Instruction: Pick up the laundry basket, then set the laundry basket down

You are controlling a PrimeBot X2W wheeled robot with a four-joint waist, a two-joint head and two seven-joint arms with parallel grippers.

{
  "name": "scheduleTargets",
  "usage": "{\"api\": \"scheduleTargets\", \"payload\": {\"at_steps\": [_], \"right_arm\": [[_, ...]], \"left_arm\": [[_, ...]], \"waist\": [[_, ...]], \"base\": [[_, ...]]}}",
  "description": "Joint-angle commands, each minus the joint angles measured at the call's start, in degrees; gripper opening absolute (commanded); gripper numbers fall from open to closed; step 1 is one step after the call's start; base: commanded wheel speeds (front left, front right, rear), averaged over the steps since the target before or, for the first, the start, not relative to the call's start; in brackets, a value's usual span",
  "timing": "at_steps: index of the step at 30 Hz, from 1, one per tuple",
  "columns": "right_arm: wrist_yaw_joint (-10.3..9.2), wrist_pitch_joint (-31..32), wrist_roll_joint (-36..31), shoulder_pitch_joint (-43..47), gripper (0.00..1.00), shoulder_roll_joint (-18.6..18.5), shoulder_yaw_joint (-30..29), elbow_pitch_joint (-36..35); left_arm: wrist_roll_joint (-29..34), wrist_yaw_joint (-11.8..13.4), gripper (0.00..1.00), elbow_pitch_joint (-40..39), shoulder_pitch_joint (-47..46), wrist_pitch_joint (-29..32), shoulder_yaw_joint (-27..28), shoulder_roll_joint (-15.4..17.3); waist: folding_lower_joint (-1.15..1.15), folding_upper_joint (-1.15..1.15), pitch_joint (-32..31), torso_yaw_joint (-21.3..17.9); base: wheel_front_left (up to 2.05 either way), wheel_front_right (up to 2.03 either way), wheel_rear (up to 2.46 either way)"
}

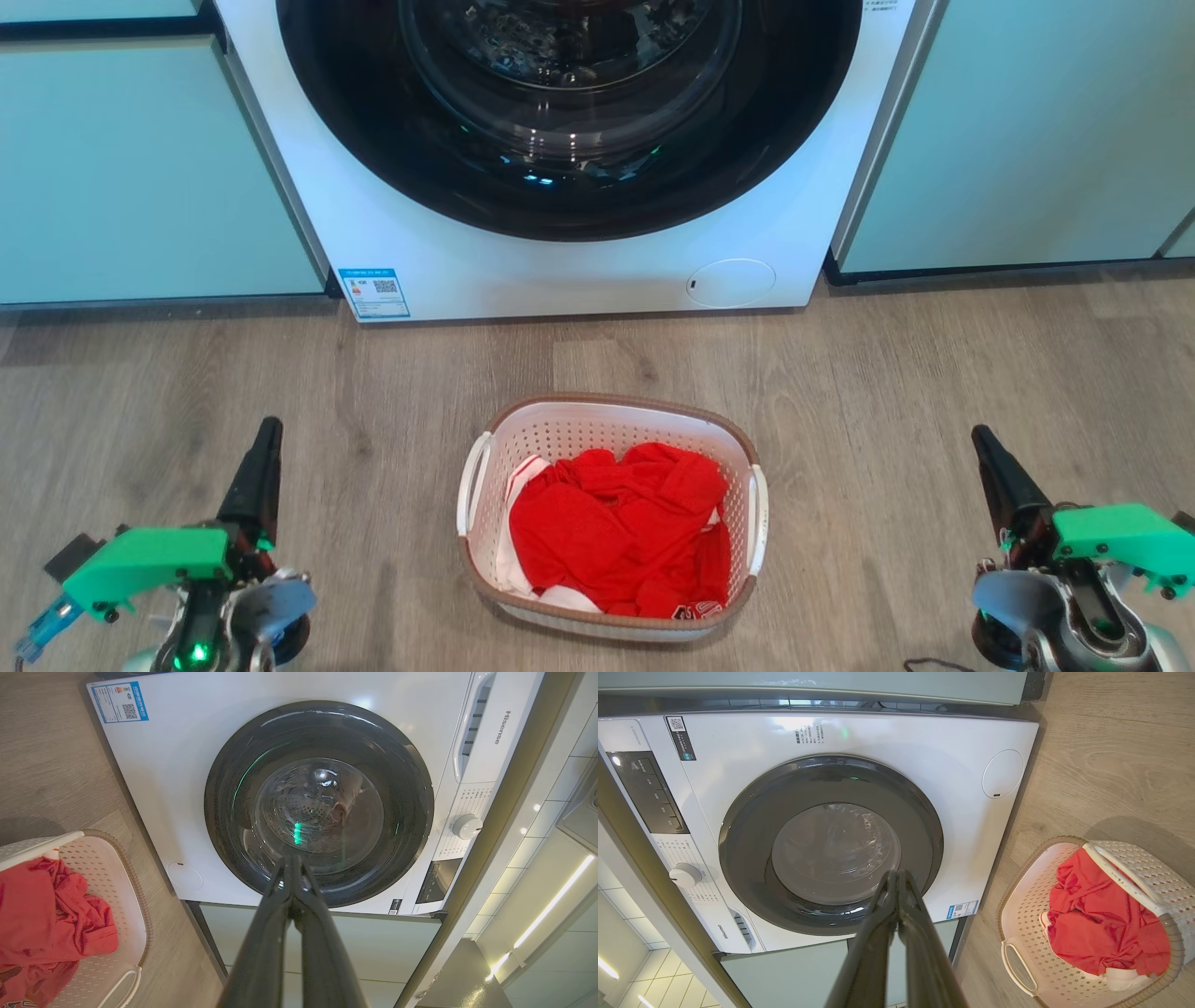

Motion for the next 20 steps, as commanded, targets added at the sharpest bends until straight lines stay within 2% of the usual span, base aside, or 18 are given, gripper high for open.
{"api": "scheduleTargets", "payload": {"at_steps": [1, 20], "right_arm": [[0.16, 0.36, -0.02, -2.61, 0.0, -0.52, 0.78, -2.05], [0.16, 0.59, -0.26, -2.64, 0.0, -0.31, 0.5, -2.03]], "left_arm": [[-0.1, -0.4, 0.0, -1.69, -3.18, 0.24, 1.98, 0.23], [-0.02, -0.4, 0.0, -1.69, -3.18, 0.32, 2.08, 0.16]], "waist": [[0.0, 0.0, 0.0, 0.0], [0.0, 0.0, 0.0, 0.0]], "base": [[0.0, 0.0, 0.0], [0.0, 0.0, 0.0]]}}
